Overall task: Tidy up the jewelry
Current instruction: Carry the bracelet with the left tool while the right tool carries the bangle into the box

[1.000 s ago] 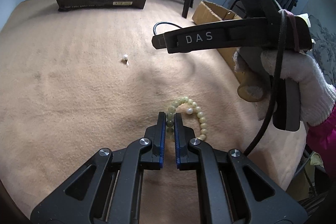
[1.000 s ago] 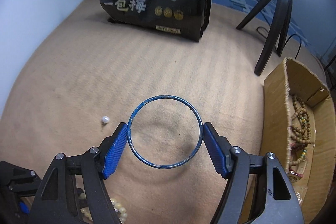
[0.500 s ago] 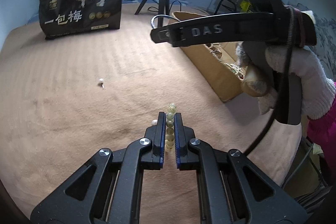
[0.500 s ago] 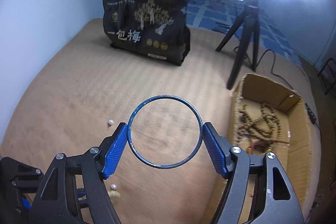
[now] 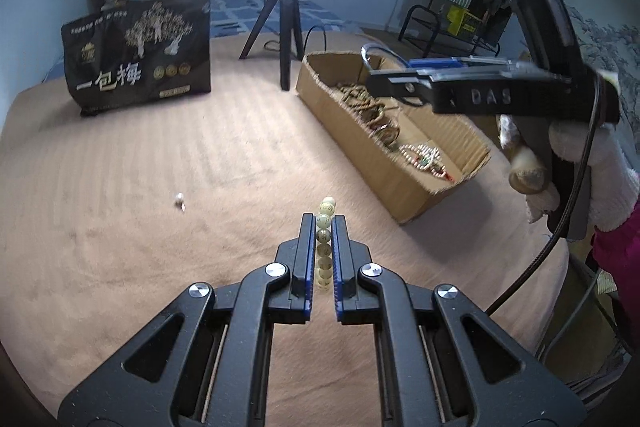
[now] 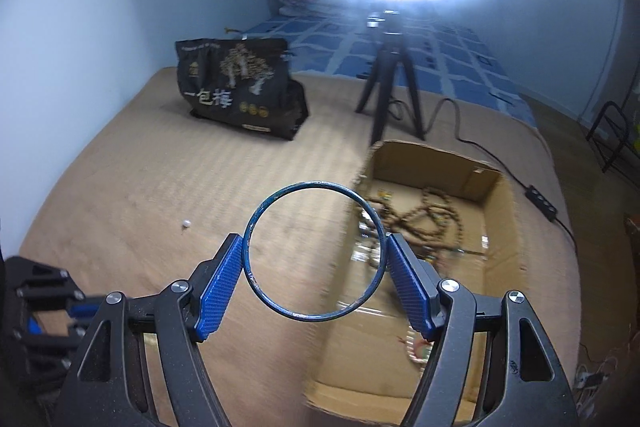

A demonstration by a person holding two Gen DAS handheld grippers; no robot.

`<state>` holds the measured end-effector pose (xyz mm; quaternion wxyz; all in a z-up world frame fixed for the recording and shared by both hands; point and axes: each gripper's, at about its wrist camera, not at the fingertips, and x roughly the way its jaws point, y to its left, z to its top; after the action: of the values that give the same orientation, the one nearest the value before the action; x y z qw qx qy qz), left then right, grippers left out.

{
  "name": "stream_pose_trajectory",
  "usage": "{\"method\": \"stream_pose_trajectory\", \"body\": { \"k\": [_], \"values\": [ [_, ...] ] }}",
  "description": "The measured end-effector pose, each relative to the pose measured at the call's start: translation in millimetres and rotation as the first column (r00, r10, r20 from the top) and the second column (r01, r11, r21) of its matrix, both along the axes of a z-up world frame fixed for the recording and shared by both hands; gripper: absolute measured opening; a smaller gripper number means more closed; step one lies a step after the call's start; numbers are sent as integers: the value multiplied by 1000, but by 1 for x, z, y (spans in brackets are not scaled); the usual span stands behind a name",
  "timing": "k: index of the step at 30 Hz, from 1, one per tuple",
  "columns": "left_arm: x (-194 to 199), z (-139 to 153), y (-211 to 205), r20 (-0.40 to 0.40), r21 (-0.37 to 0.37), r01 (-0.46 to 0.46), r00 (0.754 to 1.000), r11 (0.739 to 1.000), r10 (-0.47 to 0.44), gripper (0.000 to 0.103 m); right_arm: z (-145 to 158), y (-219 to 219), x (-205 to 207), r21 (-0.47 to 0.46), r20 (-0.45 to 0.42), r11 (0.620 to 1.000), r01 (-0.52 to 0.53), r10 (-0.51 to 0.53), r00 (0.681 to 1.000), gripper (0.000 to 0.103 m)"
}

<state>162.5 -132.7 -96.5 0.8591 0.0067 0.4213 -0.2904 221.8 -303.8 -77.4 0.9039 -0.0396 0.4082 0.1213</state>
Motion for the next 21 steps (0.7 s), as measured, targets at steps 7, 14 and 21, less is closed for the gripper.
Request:
{"method": "stream_pose_trajectory", "body": {
  "k": [7, 14, 21],
  "values": [
    [8, 20, -24, 35, -19, 29, 999, 999, -28, 5, 5, -42, -3, 8, -4, 998, 57, -57, 998, 72],
    [17, 33, -58, 57, -52, 65, 996, 996, -62, 5, 4, -70, 0, 15, -3, 995, 96, -96, 995, 72],
    [28, 35, -92, 61, -70, 94, 994, 993, -90, 5, -2, -95, 5, 26, -14, 991, 134, -134, 991, 72]
  ]
}}
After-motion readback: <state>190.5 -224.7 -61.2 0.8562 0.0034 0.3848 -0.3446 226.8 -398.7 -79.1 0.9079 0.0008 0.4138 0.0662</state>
